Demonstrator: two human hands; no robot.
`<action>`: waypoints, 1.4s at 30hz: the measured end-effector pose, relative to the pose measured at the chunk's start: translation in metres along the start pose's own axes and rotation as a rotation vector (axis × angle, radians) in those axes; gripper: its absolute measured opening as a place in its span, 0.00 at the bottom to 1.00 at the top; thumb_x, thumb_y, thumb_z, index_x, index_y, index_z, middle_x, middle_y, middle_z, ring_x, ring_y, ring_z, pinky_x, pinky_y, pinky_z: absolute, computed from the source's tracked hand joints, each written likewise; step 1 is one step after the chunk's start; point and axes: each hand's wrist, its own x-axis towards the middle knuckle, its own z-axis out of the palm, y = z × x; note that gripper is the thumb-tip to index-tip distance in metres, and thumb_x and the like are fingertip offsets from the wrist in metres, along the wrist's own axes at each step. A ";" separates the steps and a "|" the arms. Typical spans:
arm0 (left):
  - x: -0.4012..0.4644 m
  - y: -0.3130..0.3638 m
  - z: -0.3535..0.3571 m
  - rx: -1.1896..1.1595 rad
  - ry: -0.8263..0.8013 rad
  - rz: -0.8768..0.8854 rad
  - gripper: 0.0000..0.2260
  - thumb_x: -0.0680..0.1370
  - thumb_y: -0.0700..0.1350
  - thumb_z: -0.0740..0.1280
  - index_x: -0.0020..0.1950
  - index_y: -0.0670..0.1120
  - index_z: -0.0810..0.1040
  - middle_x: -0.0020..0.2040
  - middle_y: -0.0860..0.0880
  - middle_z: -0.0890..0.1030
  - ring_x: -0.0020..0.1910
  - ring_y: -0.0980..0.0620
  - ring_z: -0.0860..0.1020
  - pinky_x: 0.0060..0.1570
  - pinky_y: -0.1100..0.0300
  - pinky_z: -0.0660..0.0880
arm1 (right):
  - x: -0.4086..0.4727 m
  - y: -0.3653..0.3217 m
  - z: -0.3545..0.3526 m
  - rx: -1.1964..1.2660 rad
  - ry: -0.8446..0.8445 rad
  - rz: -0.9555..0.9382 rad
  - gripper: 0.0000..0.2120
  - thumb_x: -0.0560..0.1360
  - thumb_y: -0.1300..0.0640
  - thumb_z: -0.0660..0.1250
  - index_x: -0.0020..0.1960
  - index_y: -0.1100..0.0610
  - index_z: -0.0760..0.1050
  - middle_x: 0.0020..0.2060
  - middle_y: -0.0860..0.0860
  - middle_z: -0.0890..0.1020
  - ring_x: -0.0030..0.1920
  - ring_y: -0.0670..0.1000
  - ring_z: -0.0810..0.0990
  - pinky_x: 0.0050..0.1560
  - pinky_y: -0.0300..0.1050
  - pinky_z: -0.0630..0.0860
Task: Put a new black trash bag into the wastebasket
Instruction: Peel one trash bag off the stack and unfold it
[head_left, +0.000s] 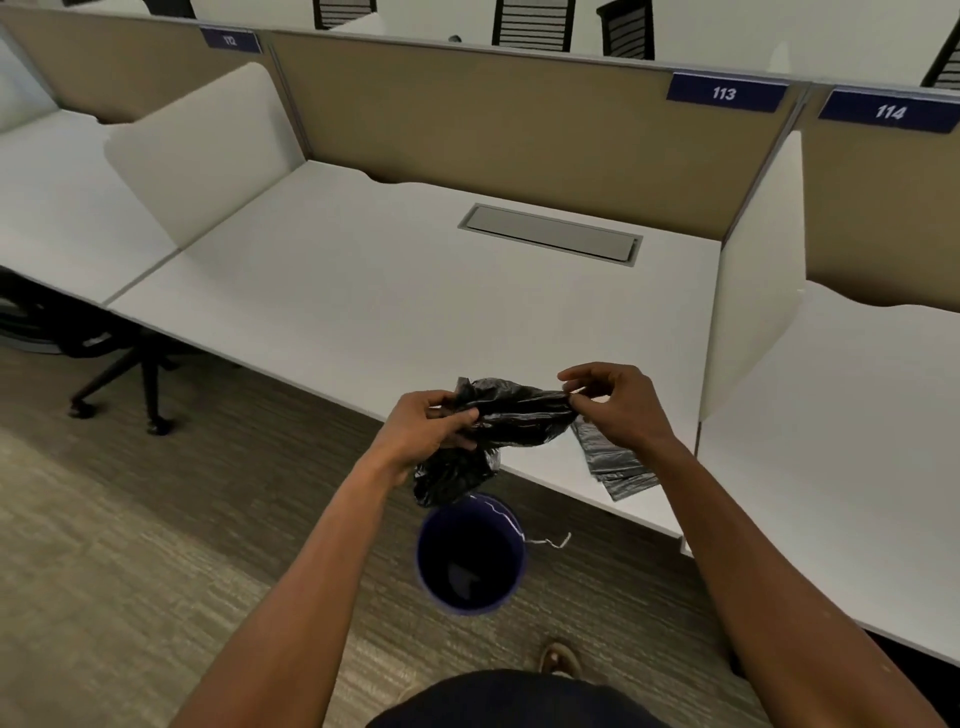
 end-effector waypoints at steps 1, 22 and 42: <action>-0.001 -0.001 -0.008 0.027 -0.001 -0.028 0.13 0.78 0.44 0.76 0.61 0.45 0.83 0.49 0.44 0.90 0.46 0.44 0.89 0.52 0.52 0.84 | -0.001 -0.002 0.004 -0.036 0.006 -0.003 0.14 0.73 0.62 0.72 0.54 0.48 0.86 0.43 0.44 0.88 0.43 0.41 0.86 0.45 0.26 0.77; -0.027 -0.029 -0.032 -0.089 0.245 -0.074 0.12 0.78 0.54 0.74 0.48 0.45 0.87 0.45 0.46 0.89 0.47 0.48 0.87 0.43 0.55 0.81 | -0.063 -0.052 0.098 0.130 -0.016 0.016 0.21 0.69 0.28 0.70 0.42 0.45 0.86 0.37 0.42 0.87 0.40 0.41 0.86 0.43 0.37 0.80; -0.057 -0.075 -0.068 -0.216 0.131 -0.037 0.18 0.74 0.39 0.78 0.63 0.44 0.82 0.57 0.42 0.86 0.49 0.50 0.85 0.41 0.61 0.82 | -0.060 -0.026 0.110 0.980 0.475 0.696 0.06 0.82 0.56 0.65 0.52 0.55 0.80 0.46 0.54 0.85 0.37 0.50 0.86 0.32 0.43 0.81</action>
